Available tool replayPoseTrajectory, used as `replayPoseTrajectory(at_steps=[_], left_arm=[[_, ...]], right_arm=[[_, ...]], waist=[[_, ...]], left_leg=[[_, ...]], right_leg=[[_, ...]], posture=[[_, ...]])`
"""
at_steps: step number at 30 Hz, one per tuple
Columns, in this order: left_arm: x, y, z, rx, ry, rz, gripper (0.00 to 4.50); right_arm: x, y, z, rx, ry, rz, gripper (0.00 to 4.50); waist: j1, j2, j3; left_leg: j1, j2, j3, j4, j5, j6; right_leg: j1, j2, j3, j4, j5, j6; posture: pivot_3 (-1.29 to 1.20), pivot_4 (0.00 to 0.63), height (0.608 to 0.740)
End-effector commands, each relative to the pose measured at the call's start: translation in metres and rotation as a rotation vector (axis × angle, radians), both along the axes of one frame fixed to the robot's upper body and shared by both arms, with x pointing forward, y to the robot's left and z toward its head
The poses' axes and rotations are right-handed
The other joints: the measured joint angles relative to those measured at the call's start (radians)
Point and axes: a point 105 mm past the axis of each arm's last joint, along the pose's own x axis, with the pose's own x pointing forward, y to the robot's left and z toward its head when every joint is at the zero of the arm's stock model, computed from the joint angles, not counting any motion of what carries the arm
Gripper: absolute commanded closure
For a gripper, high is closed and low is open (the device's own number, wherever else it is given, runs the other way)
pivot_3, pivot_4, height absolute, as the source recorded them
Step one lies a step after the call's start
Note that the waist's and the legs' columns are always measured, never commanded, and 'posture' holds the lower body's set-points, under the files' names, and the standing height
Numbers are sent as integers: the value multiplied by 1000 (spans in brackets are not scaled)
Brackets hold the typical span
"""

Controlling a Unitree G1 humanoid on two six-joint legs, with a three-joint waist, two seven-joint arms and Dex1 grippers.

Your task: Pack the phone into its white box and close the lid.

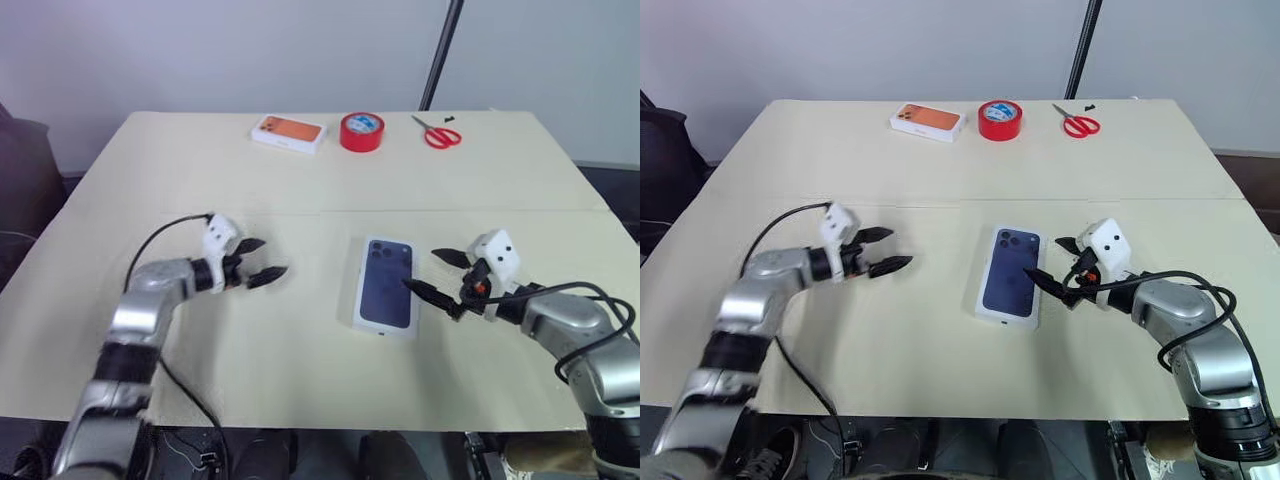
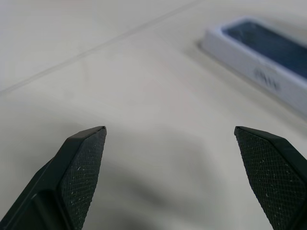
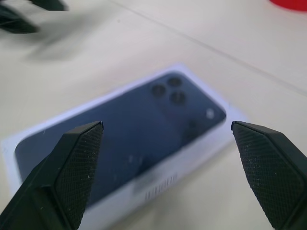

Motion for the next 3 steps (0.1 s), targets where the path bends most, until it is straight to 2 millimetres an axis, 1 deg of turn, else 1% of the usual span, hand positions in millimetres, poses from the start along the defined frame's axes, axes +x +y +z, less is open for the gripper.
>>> replayPoseTrajectory(at_steps=[1,3], left_arm=[[-15,15,14,21,-64,17,16],[-24,29,8,28,-34,50,16]], right_arm=[[-6,-7,10,-12,-42,21,41],[-9,-13,8,-18,-27,20,41]], waist=[[2,2,1],[3,2,1]], left_leg=[[0,0,0,0,0,0],[0,0,0,0,1,-1]], right_leg=[[0,0,0,0,0,0],[0,0,0,1,0,0]], posture=[[0,150,740],[0,150,740]])
